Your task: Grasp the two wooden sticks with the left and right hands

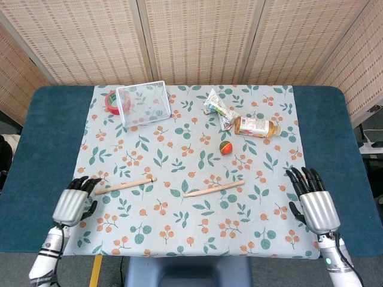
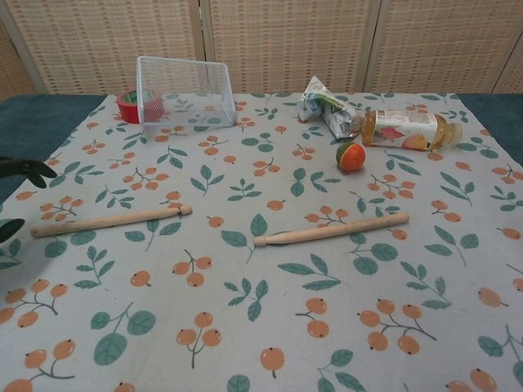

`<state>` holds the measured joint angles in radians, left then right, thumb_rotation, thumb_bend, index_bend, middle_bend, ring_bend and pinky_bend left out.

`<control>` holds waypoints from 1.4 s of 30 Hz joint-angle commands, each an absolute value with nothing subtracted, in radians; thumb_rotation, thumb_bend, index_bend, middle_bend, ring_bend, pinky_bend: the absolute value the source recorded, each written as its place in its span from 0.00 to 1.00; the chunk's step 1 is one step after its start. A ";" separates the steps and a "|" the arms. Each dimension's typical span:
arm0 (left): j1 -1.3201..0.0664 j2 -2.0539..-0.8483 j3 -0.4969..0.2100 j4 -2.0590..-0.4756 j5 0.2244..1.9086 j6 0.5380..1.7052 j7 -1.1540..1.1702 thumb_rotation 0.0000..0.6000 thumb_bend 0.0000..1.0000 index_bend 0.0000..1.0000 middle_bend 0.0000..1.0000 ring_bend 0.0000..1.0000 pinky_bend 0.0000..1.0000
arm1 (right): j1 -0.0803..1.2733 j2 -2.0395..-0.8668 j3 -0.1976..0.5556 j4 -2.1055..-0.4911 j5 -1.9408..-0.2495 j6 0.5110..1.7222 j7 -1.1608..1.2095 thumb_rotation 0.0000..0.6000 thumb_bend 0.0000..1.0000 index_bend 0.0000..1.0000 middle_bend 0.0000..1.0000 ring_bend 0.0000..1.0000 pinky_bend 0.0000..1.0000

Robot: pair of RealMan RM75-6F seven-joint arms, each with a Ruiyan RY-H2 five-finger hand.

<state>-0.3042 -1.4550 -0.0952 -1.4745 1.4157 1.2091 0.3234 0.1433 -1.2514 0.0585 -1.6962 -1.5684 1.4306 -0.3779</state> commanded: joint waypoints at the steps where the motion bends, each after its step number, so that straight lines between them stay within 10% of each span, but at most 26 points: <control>1: -0.371 -1.551 -0.129 -1.403 1.374 1.160 0.399 1.00 0.45 0.23 0.29 0.17 0.20 | 0.151 -1.251 0.059 -1.701 -1.562 1.418 -0.382 1.00 0.30 0.05 0.05 0.00 0.06; 31: -0.450 -1.683 -0.108 -1.168 1.285 1.091 0.491 1.00 0.45 0.49 0.50 0.28 0.21 | 0.159 -1.241 0.044 -1.686 -1.524 1.390 -0.392 1.00 0.30 0.08 0.05 0.00 0.02; 42: -0.437 -1.687 -0.081 -1.124 1.376 1.197 0.415 1.00 0.57 0.83 0.86 0.49 0.23 | 0.196 -1.261 0.052 -1.712 -1.521 1.349 -0.451 1.00 0.30 0.08 0.05 0.00 0.02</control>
